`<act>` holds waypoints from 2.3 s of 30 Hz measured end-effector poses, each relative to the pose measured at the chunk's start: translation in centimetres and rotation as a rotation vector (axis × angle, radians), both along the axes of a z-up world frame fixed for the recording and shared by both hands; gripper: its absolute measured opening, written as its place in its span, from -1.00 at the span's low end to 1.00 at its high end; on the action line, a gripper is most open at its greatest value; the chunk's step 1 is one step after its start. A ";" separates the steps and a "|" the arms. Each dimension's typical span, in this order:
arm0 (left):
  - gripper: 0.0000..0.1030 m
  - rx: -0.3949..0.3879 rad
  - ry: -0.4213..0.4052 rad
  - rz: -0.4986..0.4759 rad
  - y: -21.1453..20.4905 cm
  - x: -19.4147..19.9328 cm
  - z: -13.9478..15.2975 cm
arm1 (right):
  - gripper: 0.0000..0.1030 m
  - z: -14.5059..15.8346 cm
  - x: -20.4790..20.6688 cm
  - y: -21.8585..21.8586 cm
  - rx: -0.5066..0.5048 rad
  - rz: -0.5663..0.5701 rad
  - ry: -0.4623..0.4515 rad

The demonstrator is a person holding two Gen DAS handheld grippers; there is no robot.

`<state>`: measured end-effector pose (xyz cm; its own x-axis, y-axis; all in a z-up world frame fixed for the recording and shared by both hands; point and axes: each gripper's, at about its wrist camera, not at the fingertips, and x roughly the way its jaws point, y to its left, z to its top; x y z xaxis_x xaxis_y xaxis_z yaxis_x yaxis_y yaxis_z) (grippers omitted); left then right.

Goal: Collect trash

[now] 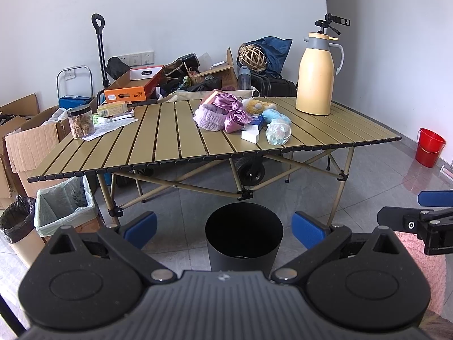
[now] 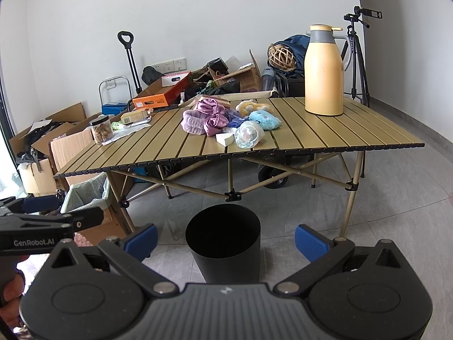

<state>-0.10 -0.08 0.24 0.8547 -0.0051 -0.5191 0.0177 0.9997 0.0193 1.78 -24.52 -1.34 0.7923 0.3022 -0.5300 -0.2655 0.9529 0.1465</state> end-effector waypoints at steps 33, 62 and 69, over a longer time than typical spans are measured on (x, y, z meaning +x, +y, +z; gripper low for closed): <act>1.00 0.005 -0.013 0.001 0.5 -0.4 1.0 | 1.00 -0.1 -0.1 0.1 0.001 0.002 -0.001; 1.00 0.025 -0.023 -0.008 1.0 0.9 1.1 | 1.00 -0.2 0.7 0.8 -0.014 0.016 -0.021; 1.00 0.035 -0.031 -0.003 0.7 2.6 0.4 | 1.00 -0.1 2.5 0.8 -0.006 0.012 -0.026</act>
